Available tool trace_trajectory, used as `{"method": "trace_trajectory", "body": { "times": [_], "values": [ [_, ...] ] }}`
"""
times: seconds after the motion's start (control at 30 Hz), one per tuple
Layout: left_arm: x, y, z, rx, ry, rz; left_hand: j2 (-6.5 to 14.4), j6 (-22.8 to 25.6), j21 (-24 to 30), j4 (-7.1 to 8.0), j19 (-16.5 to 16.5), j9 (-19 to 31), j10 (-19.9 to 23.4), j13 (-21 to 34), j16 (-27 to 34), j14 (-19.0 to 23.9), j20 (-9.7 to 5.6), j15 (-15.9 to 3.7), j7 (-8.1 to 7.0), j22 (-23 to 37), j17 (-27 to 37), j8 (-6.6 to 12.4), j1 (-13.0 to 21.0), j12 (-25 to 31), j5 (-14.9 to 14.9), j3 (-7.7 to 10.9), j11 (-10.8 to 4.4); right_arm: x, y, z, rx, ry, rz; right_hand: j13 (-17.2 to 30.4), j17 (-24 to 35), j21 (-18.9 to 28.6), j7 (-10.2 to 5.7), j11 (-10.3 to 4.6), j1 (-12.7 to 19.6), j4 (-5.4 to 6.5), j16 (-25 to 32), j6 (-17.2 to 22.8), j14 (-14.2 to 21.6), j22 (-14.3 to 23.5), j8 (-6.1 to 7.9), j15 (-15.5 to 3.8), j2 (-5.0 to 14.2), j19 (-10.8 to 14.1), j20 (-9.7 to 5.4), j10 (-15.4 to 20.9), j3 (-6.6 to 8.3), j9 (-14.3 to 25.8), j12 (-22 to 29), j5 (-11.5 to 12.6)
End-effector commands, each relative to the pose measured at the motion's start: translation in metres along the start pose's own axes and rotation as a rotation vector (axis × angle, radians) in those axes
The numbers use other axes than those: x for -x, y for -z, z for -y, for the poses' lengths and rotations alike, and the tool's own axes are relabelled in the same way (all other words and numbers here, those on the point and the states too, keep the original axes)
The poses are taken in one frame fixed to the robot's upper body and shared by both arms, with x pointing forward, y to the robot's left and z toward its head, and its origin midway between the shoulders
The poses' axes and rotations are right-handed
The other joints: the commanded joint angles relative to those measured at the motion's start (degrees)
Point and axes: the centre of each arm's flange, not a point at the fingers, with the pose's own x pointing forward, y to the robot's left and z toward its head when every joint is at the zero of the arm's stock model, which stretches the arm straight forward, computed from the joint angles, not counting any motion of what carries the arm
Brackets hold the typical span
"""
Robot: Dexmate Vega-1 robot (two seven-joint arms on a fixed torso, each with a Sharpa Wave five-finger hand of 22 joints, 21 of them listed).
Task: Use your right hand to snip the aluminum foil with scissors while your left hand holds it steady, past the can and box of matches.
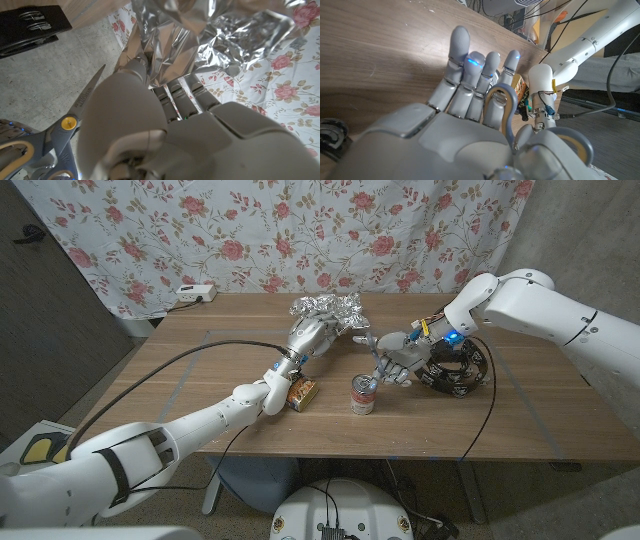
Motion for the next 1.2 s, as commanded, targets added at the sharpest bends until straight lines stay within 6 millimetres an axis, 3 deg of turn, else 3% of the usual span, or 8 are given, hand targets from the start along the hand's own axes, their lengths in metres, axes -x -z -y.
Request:
{"method": "trace_trajectory", "body": {
  "times": [0.03, 0.6, 1.2],
  "values": [
    [0.003, 0.000, -0.001, -0.004, 0.001, 0.001, 0.43, 0.41, 0.19, -0.21, -0.16, 0.08, 0.61, 0.22, -0.13, 0.96, -0.40, -1.00, 0.05, -0.10, 0.12, 0.11, 0.35, -0.18, -0.20, 0.23, -0.17, 0.007, -0.003, 0.006, 0.010, 0.022, -0.010, 0.07, 0.13, -0.17, 7.37, 0.35, 0.65, -0.26, -0.10, -6.81, 0.23, 0.00, 0.42, -2.16, -0.10, 0.53, -3.41, 0.04, -0.13, 0.01, -0.08, 0.03],
    [0.004, -0.001, -0.005, -0.008, -0.001, 0.015, 0.41, 0.46, 0.22, -0.26, -0.20, 0.10, 0.74, 0.36, -0.39, 1.15, -0.62, -1.06, -0.03, -0.58, 0.34, 0.05, 0.35, -0.41, -0.34, 0.24, -0.18, 0.002, -0.003, -0.006, 0.014, -0.006, -0.033, 0.21, 0.16, -0.04, 7.38, 0.25, 0.80, -0.29, -0.35, -6.87, 0.32, 0.28, 0.42, -2.17, -0.03, 0.49, -3.42, 0.16, -0.13, -0.05, -0.05, -0.01],
    [0.009, 0.000, -0.008, -0.010, -0.016, 0.021, 0.56, 0.58, 0.16, -0.06, -0.56, 0.12, 0.62, 0.51, -1.32, 1.03, -1.26, -1.05, 0.17, -1.44, 0.53, -0.02, 0.05, -0.61, -0.50, 0.08, -0.02, 0.000, -0.006, -0.003, 0.026, -0.010, -0.060, 0.22, 0.24, -0.07, 7.30, 0.38, 0.88, -0.29, -0.54, -6.89, 0.31, 0.32, 0.43, -2.18, -0.05, 0.51, -3.44, 0.15, -0.17, -0.11, -0.19, -0.06]
  ]
}}
